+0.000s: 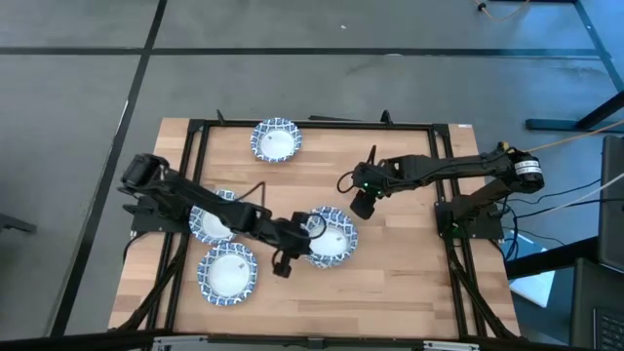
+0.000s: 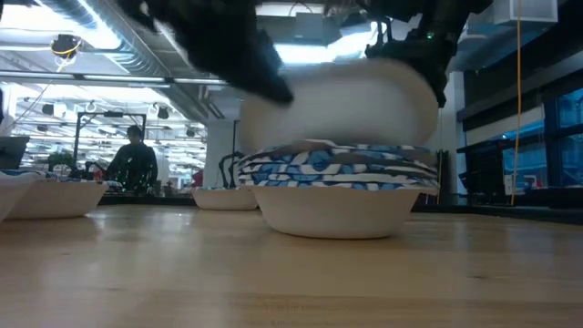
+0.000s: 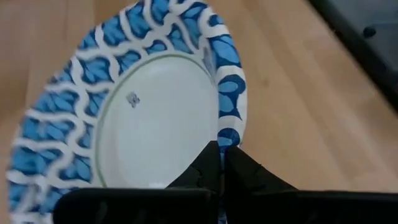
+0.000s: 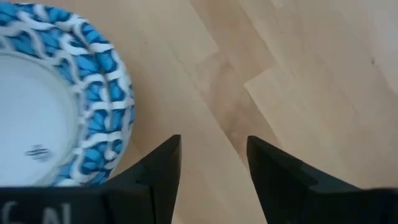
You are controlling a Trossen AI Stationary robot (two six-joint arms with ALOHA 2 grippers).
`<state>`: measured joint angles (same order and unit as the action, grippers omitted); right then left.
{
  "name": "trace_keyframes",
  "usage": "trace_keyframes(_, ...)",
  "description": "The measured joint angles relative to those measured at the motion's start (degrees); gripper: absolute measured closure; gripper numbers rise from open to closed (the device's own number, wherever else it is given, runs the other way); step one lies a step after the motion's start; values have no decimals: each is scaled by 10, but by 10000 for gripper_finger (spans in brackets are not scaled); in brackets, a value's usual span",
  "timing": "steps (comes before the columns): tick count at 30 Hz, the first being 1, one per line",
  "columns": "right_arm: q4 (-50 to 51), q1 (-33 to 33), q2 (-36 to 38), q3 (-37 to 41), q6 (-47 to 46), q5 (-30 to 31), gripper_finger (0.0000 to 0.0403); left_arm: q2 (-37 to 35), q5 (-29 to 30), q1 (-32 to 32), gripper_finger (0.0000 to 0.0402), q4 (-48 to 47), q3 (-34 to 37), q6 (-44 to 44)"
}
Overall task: Nest bowls inside each other
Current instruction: Stack the white bowl on top of the other white bowl
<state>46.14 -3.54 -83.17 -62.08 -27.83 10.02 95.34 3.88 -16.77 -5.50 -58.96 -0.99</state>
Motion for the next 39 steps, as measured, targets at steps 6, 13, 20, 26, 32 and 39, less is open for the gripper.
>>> trace_keyframes(6, 0, 2, 0, 0, -6, -7, 219, 27, 12, 19, 390, 0, 0, 4)
trace_keyframes(13, 0, 2, 0, 0, -19, -7, 219, 24, -14, 47, 342, -1, 0, 34)
trace_keyframes(20, 0, 2, 0, 0, -16, -7, 219, 19, -30, 52, 261, 0, 0, -5)
trace_keyframes(26, 1, 2, 0, 0, -15, -7, 219, -29, 19, 59, 254, -21, 0, -7)
trace_keyframes(32, 9, 2, 0, 0, -15, -6, 219, -133, 132, 84, 254, -110, 0, -11)
trace_keyframes(39, 11, 2, 0, 0, -5, -6, 219, -210, 145, 111, 255, -157, 0, -37)
